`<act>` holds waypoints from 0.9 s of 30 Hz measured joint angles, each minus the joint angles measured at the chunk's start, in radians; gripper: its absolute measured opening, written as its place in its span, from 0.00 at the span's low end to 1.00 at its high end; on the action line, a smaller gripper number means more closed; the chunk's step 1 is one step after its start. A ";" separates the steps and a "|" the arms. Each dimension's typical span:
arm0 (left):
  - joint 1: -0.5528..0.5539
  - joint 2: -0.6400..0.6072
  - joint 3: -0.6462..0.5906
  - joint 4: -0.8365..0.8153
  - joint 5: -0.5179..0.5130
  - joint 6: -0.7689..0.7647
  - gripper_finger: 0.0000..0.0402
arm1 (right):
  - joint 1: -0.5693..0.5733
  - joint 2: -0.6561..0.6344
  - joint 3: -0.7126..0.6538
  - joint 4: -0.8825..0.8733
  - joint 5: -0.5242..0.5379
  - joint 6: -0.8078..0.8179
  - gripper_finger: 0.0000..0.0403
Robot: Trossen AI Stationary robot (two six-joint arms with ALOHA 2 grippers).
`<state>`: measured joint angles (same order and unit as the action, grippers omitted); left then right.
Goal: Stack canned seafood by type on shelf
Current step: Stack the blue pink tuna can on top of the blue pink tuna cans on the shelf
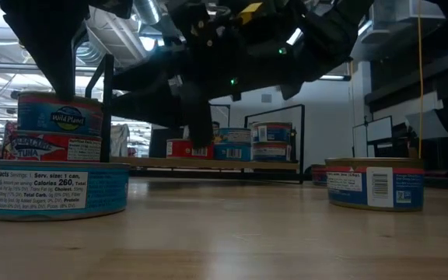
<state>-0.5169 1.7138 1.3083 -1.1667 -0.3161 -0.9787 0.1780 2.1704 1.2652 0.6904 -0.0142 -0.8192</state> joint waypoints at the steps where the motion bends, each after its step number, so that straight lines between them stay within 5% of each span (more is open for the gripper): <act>1: 0.001 0.000 0.000 0.000 -0.001 0.000 0.00 | 0.001 0.000 0.000 0.000 0.001 -0.013 0.60; 27: 0.002 -0.011 -0.001 0.002 -0.010 -0.092 0.00 | 0.012 0.000 0.000 0.019 0.007 -0.132 0.60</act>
<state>-0.5144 1.7023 1.3071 -1.1652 -0.3259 -1.0710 0.1902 2.1708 1.2652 0.7097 -0.0072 -0.9508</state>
